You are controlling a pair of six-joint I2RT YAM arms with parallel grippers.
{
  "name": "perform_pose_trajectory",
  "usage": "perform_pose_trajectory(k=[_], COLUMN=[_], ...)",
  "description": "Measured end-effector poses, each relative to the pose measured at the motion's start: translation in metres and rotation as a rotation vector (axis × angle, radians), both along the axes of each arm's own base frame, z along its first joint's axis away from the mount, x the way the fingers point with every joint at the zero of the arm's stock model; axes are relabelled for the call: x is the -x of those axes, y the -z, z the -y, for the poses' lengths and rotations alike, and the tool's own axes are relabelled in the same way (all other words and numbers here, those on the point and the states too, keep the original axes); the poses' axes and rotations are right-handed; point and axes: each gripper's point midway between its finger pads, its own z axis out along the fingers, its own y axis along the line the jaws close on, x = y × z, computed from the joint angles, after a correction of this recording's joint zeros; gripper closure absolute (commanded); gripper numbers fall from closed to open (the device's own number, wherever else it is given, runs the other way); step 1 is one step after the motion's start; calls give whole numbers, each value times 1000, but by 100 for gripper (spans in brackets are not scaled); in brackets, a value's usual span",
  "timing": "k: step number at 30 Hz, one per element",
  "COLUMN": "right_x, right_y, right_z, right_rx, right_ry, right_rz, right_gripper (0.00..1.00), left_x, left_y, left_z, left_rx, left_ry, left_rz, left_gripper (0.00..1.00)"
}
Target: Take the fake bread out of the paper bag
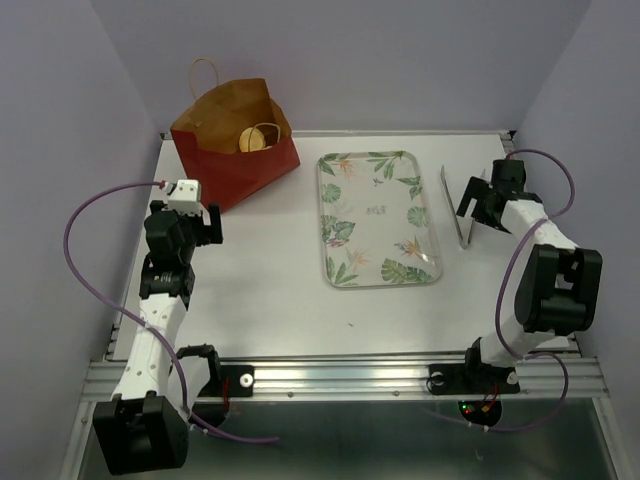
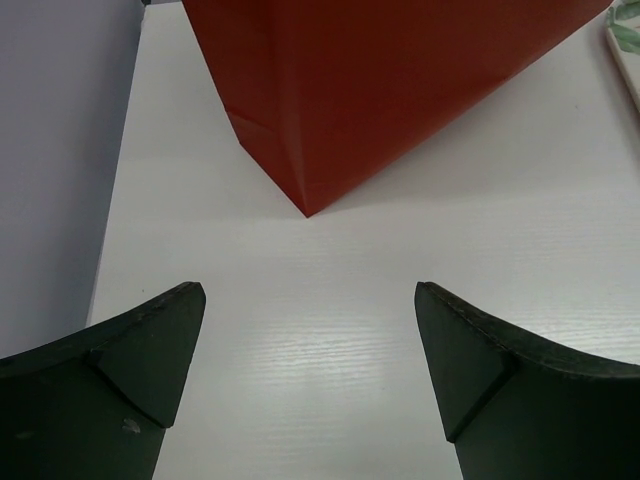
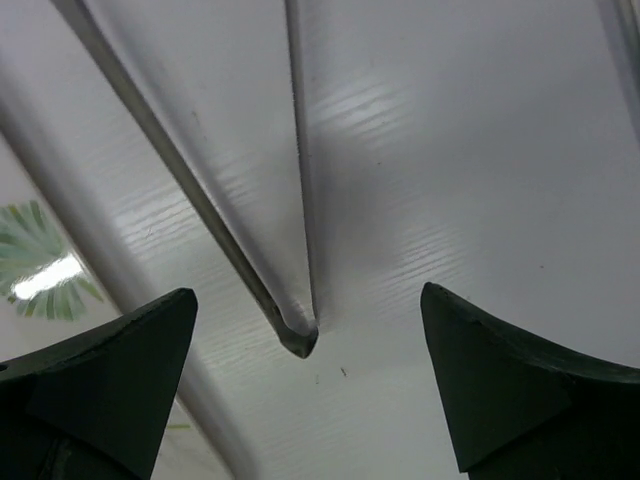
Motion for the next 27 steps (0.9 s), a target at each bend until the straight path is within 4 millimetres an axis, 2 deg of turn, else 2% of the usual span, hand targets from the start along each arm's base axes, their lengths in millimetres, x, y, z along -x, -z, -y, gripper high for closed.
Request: perform_pose_trajectory(k=[3,8,11,17,27], right_x=[0,-2,-3,3,-41], right_y=[5,10,25,75,76], right_z=[-15,-19,-20,-20,-13], right_rx=[-39,-44,-49,-66,-26], right_ry=[-91,-145,-161,-176,-176], right_rz=[-9,-19,-53,-180,-139], right_gripper=[0,0,0,0,3], left_x=[-1,-5,-6,-9,-12], left_y=[1,5,9,13,18], left_z=[1,0,0,-2,-12], left_rx=[2,-4,-13,-25,-50], left_ry=[7,8,9,7,-20], left_rz=[-1,-9,-22,-36,-49], left_gripper=[1,1,1,1,1])
